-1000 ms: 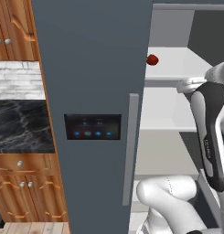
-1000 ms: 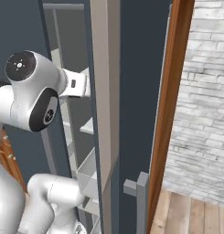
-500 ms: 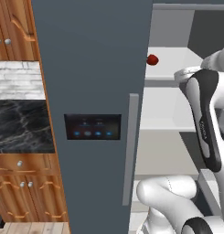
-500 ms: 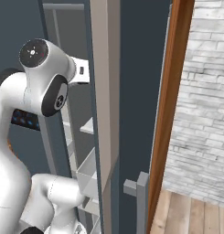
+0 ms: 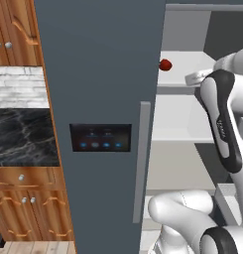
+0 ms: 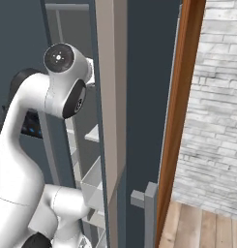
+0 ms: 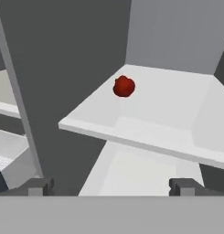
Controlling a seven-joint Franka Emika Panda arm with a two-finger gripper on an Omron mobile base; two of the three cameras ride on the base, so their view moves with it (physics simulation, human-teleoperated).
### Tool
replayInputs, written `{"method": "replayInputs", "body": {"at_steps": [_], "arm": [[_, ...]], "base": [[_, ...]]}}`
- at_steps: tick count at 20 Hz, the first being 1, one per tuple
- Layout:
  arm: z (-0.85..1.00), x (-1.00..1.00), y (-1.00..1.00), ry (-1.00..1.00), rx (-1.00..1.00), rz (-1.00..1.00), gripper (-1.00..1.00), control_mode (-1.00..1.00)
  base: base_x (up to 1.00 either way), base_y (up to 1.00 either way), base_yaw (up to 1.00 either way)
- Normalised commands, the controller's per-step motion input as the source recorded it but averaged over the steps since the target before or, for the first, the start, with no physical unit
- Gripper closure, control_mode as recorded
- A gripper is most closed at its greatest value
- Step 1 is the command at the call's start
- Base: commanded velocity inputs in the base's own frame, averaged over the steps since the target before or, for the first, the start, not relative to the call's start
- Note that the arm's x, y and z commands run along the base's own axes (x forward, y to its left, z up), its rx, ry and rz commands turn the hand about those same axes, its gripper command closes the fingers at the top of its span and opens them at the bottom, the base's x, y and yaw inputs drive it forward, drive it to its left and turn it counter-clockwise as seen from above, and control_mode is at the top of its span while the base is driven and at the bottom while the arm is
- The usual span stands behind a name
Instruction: Take the cheese, chicken drumstick, and bell pepper from the fridge and place them on the plate on the dining counter to create an appetizer plate.
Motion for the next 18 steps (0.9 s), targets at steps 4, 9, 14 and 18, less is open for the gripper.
{"method": "replayInputs", "body": {"at_steps": [4,9,14,18], "arm": [[0.0,0.45,0.0,0.09,0.0,0.13,-1.0,-1.0],[0.0,0.54,0.0,0.07,0.0,0.11,-1.0,-1.0],[-0.04,0.46,0.0,0.01,0.0,0.13,-1.0,-1.0],[-0.34,0.24,0.03,-0.09,-0.05,0.08,-1.0,-1.0]], "base": [[0.0,0.0,0.0],[0.0,0.0,0.0],[0.0,0.0,0.0],[0.0,0.0,0.0]]}}
